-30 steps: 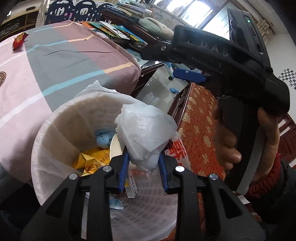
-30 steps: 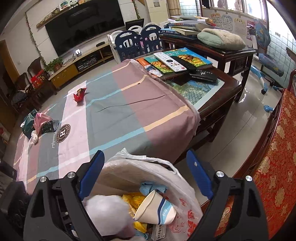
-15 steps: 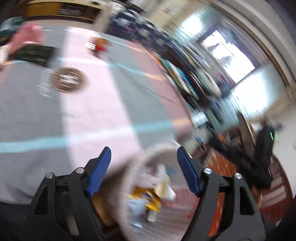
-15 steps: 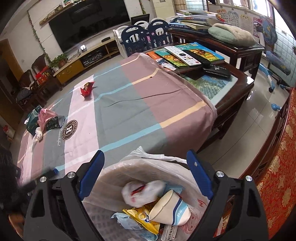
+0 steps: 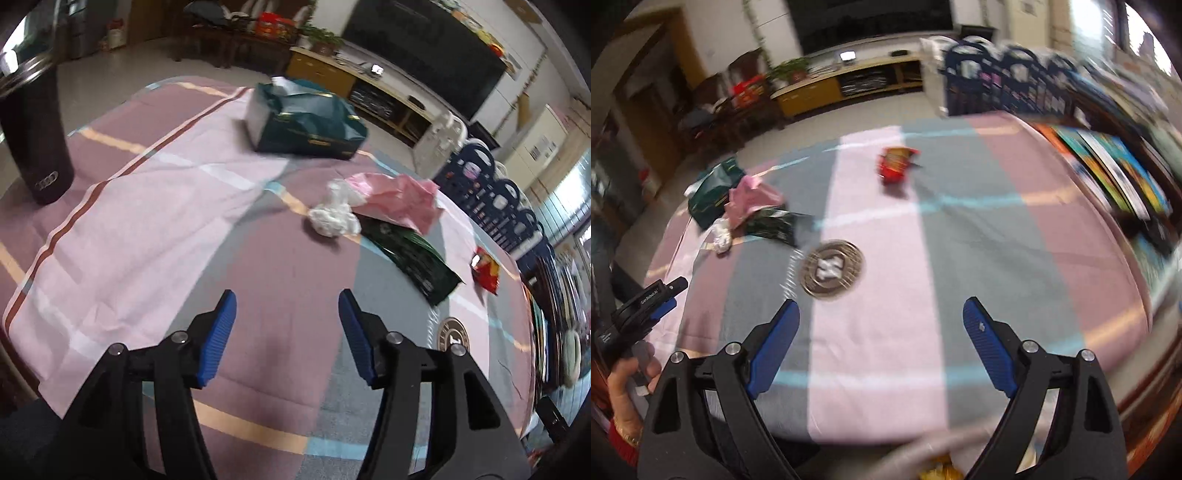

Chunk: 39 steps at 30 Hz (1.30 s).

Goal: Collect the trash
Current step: 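Grasp the pink plastic bag with the right tool while the left tool returns to the table, then hold the pink bag in the right tool while the left tool approaches the white tissue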

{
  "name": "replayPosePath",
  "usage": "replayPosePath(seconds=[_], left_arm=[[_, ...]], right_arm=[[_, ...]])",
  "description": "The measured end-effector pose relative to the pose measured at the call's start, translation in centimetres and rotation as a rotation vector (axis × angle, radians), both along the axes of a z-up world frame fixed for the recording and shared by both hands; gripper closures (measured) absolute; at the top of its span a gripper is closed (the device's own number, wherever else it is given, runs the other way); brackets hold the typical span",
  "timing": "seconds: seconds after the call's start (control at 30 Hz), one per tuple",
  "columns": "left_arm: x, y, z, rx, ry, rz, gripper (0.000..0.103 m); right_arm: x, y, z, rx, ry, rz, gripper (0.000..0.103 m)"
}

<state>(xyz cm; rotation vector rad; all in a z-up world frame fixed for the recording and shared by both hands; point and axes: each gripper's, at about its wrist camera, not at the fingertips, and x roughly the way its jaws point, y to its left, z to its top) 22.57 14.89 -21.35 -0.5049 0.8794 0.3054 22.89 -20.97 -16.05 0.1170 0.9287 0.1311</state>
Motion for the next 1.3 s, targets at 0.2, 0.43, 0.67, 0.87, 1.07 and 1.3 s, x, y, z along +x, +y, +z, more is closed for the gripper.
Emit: replayPosePath(seconds=[0.2,0.43,0.67,0.87,1.07,1.3], left_arm=[[-2.8,0.9,1.6,0.039,-0.105,0.081,0.024],[-3.4,1.8,1.8,-0.002,-0.130,0.137,0.021],[-3.3,2.3,1.4,-0.037,-0.137,0.149,0.021],[-3.7,2.7,1.2,-0.078,-0.141,0.171,0.021],[-4.0,2.9,1.4,-0.078,-0.150,0.200,0.021],[-4.5,3.4,1.3,-0.095,-0.164,0.238,0.021]], right_arm=[[8.9,10.3,-0.3,-0.085,-0.029,0.190,0.015],[19.1,15.3,-2.2,0.121,0.070,0.119,0.015],[22.7,20.3,-4.8,0.115,0.164,0.038,0.015],[21.4,21.3,-6.2,0.044,0.209,0.065,0.055],[18.6,19.2,-6.1,0.100,0.261,0.122,0.073],[10.9,15.6,-5.9,0.166,0.360,0.292,0.073]])
